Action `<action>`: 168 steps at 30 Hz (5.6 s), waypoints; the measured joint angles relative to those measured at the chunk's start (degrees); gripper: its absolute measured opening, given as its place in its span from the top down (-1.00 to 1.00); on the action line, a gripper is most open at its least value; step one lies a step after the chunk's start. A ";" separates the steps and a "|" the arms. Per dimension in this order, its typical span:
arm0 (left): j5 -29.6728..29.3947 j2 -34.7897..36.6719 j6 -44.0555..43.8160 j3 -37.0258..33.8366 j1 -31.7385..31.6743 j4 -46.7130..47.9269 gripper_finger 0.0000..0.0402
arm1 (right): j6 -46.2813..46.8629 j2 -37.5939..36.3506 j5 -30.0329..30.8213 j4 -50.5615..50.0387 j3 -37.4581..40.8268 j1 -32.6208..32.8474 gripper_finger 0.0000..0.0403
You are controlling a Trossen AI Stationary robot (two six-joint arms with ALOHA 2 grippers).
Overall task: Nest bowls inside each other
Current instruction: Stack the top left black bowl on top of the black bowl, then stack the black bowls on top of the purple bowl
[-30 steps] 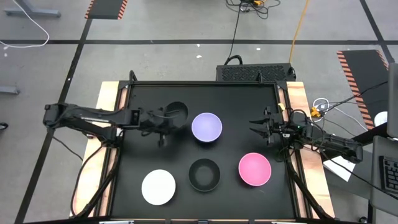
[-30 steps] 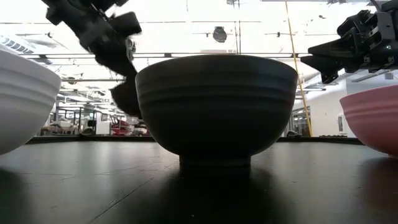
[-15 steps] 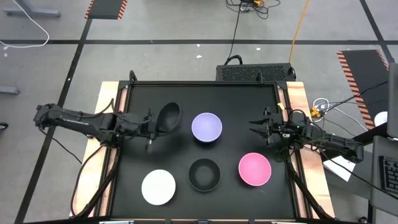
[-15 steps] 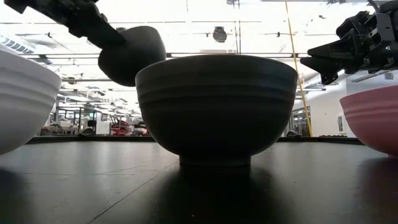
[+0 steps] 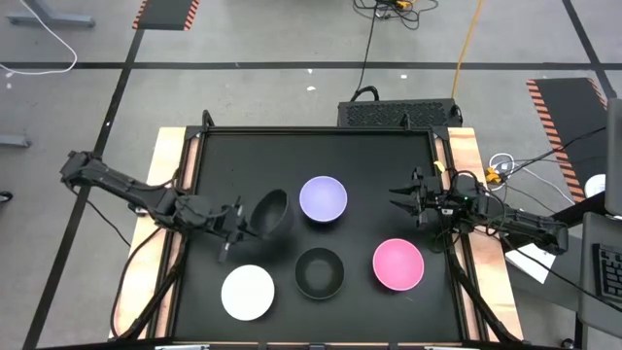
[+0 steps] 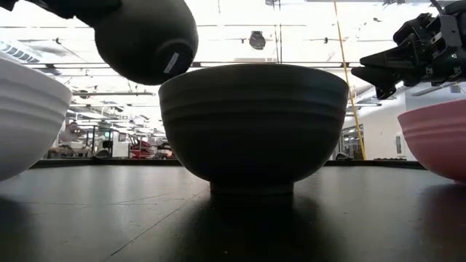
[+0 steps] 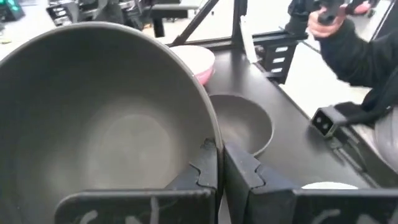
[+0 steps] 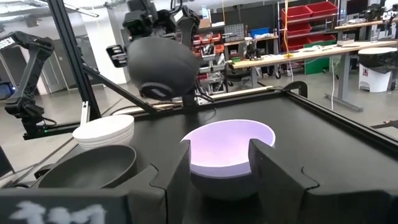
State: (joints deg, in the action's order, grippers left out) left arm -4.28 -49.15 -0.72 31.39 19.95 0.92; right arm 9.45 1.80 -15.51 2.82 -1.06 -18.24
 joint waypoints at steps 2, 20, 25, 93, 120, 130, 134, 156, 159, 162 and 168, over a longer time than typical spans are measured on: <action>-0.45 -1.66 -0.67 0.32 0.93 -0.88 0.97 | -0.01 0.00 0.02 0.23 0.00 0.00 0.24; 1.43 -21.91 -1.55 18.64 7.25 1.65 0.97 | -0.29 0.00 0.00 0.33 0.00 -0.02 0.24; 1.73 -28.34 -4.37 23.16 7.18 4.64 0.97 | -0.69 0.00 0.00 0.72 0.00 0.00 0.24; 2.84 -59.67 -7.88 48.11 5.11 22.66 0.97 | -0.96 0.20 -0.04 0.56 0.22 0.00 0.24; -1.88 -63.87 -7.56 54.72 5.68 31.33 0.97 | -1.07 0.46 -0.04 0.40 0.22 0.00 0.24; -1.35 -63.62 -7.31 55.09 5.84 31.69 0.92 | -1.09 0.55 -0.04 0.40 0.22 0.00 0.24; -0.93 -63.46 -3.93 56.77 6.60 32.54 0.91 | -1.09 0.55 -0.04 0.40 0.24 0.00 0.24; -1.05 -62.53 -4.11 57.21 8.31 29.13 -0.17 | -0.94 0.81 -1.29 0.58 0.24 0.00 0.24; -0.90 -62.53 -4.10 57.21 8.37 28.98 -0.19 | -0.91 0.81 -1.29 0.58 0.24 0.00 0.24; -0.76 -62.76 -4.16 57.21 8.33 28.96 -0.19 | -0.72 0.81 -1.29 0.58 0.24 0.00 0.24; -0.56 -65.17 -4.50 57.17 8.22 29.47 -0.19 | -0.72 0.81 -1.29 0.58 0.24 0.00 0.24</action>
State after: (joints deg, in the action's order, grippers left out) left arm -4.84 -114.32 -5.22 88.56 28.16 30.39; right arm 8.73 2.61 -16.80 3.40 -0.82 -18.24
